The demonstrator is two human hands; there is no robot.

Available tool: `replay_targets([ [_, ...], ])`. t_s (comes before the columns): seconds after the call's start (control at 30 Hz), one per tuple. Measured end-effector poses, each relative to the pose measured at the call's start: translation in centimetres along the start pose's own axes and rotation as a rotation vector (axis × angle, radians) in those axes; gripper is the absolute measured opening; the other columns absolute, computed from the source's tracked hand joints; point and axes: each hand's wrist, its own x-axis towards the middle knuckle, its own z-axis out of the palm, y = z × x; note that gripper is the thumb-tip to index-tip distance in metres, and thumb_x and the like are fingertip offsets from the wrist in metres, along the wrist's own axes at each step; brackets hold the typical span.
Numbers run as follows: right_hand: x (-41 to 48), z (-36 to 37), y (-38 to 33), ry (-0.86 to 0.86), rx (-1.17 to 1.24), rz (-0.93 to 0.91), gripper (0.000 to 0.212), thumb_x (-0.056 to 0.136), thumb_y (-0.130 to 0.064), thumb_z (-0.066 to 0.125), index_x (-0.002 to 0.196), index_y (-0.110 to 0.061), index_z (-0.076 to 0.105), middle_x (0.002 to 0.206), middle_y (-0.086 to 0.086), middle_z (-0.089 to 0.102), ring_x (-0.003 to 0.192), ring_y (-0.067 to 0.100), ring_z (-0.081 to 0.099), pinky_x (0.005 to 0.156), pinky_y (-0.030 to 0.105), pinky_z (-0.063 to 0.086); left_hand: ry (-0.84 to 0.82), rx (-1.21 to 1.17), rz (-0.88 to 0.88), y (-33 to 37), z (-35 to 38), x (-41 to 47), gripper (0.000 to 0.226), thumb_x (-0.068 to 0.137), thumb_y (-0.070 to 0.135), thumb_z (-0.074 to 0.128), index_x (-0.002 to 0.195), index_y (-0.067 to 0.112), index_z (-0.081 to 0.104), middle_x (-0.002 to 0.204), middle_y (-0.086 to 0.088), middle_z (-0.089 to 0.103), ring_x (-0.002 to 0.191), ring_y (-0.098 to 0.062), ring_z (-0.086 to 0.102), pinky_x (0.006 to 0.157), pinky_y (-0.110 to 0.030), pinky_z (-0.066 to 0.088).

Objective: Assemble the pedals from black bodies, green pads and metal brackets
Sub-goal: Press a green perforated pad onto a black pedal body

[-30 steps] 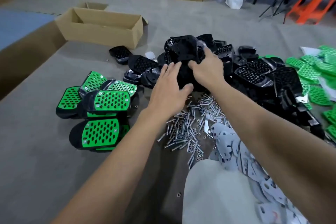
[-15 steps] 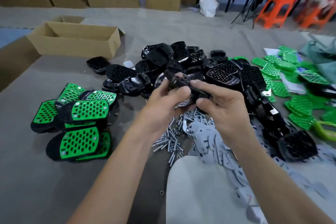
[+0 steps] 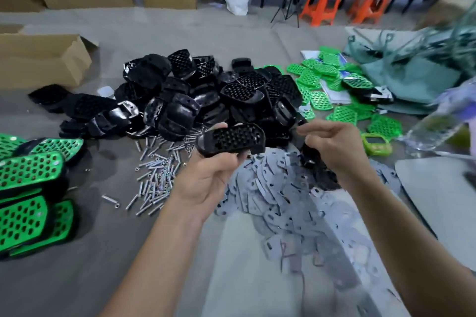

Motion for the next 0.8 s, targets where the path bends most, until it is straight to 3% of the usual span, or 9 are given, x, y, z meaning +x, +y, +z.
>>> replay_targets([
  [0.07, 1.7, -0.9, 0.4, -0.004, -0.128, -0.023, 0.036, 0.084, 0.001, 0.067, 0.074, -0.031, 0.08, 0.075, -0.02, 0.076, 0.065, -0.006, 0.068, 0.055, 0.01, 0.049, 0.018, 0.019, -0.013, -0.6, 0.7, 1.0, 0.054, 0.065, -0.015, 0.057, 0.112, 0.01, 0.061, 0.093, -0.008, 0.077, 0.088, -0.02, 0.076, 0.084, -0.033, 0.063],
  [0.13, 3.8, -1.8, 0.1, 0.089, -0.18, -0.052, 0.039, 0.082, 0.003, 0.063, 0.068, -0.03, 0.079, 0.069, -0.018, 0.074, 0.052, 0.003, 0.066, 0.047, 0.017, 0.051, 0.063, 0.071, -0.019, -1.0, 1.4, 1.9, 0.052, 0.065, -0.011, 0.062, 0.112, 0.01, 0.062, 0.095, -0.009, 0.077, 0.091, -0.021, 0.075, 0.091, -0.035, 0.062],
  [0.23, 7.8, -3.2, -0.5, 0.223, -0.188, -0.004, 0.031, 0.079, -0.002, 0.064, 0.067, -0.027, 0.079, 0.073, -0.011, 0.077, 0.07, 0.008, 0.074, 0.069, 0.027, 0.062, 0.09, 0.145, -0.018, -1.4, 1.9, 3.1, 0.053, 0.066, -0.006, 0.067, 0.117, 0.01, 0.062, 0.099, -0.01, 0.077, 0.096, -0.023, 0.075, 0.098, -0.038, 0.059],
  [0.3, 11.1, -4.0, 0.0, 0.133, -0.411, 0.059, 0.026, 0.085, -0.007, 0.062, 0.086, -0.025, 0.081, 0.099, -0.001, 0.079, 0.093, 0.019, 0.073, 0.088, 0.034, 0.06, 0.084, 0.194, -0.018, -1.4, 2.1, 3.7, 0.056, 0.068, -0.004, 0.068, 0.122, 0.01, 0.061, 0.1, -0.009, 0.076, 0.099, -0.023, 0.074, 0.1, -0.039, 0.058],
  [0.37, 13.8, -3.9, 1.1, -0.074, -0.745, 0.109, 0.028, 0.092, -0.011, 0.061, 0.117, -0.008, 0.074, 0.129, 0.015, 0.068, 0.116, 0.033, 0.064, 0.103, 0.042, 0.051, 0.083, 0.224, -0.018, -1.5, 2.1, 4.2, 0.059, 0.069, -0.002, 0.07, 0.126, 0.009, 0.059, 0.101, -0.009, 0.076, 0.1, -0.025, 0.073, 0.102, -0.041, 0.056],
  [0.47, 16.5, -2.6, 2.7, -0.26, -0.996, 0.109, 0.037, 0.098, -0.023, 0.061, 0.122, 0.005, 0.066, 0.151, 0.017, 0.049, 0.12, 0.035, 0.059, 0.094, 0.036, 0.048, 0.087, 0.255, -0.015, -1.8, 2.1, 4.8, 0.065, 0.066, -0.001, 0.074, 0.127, 0.009, 0.058, 0.098, -0.008, 0.074, 0.1, -0.025, 0.072, 0.104, -0.043, 0.055],
  [0.6, 19.0, -1.1, 4.1, -0.309, -1.057, 0.043, 0.033, 0.097, -0.021, 0.059, 0.113, 0.005, 0.071, 0.159, 0.013, 0.04, 0.115, 0.033, 0.062, 0.085, 0.035, 0.046, 0.101, 0.298, -0.027, -1.9, 1.6, 5.1, 0.08, 0.053, 0.01, 0.083, 0.128, 0.009, 0.058, 0.107, -0.01, 0.075, 0.103, -0.025, 0.072, 0.1, -0.04, 0.056],
  [0.73, 19.4, -1.7, 4.4, -0.296, -1.102, -0.013, 0.048, 0.097, -0.027, 0.061, 0.14, -0.006, 0.058, 0.151, 0.014, 0.05, 0.125, 0.036, 0.057, 0.095, 0.037, 0.046, 0.119, 0.308, -0.037, -1.9, 1.0, 5.2, 0.076, 0.054, 0.007, 0.083, 0.126, 0.01, 0.06, 0.106, -0.009, 0.077, 0.101, -0.023, 0.075, 0.088, -0.031, 0.059],
  [0.8, 18.7, -2.4, 4.5, -0.322, -1.112, -0.029, 0.049, 0.096, -0.028, 0.063, 0.142, -0.012, 0.057, 0.145, 0.012, 0.057, 0.114, 0.033, 0.062, 0.09, 0.034, 0.044, 0.122, 0.305, -0.037, -2.0, 0.9, 5.3, 0.069, 0.06, -0.001, 0.079, 0.125, 0.01, 0.06, 0.104, -0.008, 0.077, 0.1, -0.024, 0.075, 0.089, -0.033, 0.058],
])
